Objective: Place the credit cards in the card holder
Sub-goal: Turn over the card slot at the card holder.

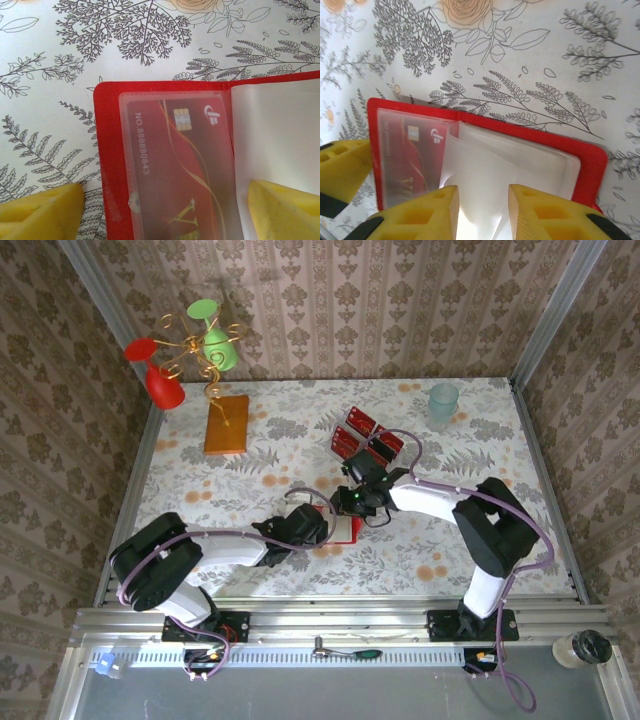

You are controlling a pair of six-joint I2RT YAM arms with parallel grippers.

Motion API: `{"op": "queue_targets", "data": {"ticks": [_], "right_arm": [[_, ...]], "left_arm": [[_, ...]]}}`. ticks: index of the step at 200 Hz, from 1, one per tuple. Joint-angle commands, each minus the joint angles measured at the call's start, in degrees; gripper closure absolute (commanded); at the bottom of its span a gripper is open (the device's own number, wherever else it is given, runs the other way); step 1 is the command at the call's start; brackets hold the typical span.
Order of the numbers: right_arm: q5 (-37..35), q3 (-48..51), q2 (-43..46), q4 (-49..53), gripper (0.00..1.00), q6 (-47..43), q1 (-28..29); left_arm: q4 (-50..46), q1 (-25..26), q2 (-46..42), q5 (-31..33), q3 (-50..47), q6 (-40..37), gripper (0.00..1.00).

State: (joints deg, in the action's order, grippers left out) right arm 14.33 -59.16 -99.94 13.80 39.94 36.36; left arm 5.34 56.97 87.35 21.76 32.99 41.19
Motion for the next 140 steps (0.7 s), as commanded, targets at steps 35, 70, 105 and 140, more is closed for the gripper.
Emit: {"op": "queue_targets", "data": {"ticks": [35,70,105,140], "right_arm": [[-0.5,2.6,-0.5,-2.2,0.59,2.9,-0.3],[1.9,2.0,-3.0,-4.5,0.6,3.5,-0.3],[3.8,1.3,-4.0,-5.6,0.62,3.3,-0.3],[5.5,0.8,-4.1,-5.8,0.63,2.9,-0.2]], "left_arm": [[-0.2,0.4,0.7,0.1,-1.5,0.6,0.15],[-0.1,0.4,0.4,0.1,-1.6,0.7,0.15],[0.1,0.4,0.4,0.1,-1.8,0.8,0.15],[0.3,0.6,0.5,0.0,-2.0,0.9,0.15]]}}
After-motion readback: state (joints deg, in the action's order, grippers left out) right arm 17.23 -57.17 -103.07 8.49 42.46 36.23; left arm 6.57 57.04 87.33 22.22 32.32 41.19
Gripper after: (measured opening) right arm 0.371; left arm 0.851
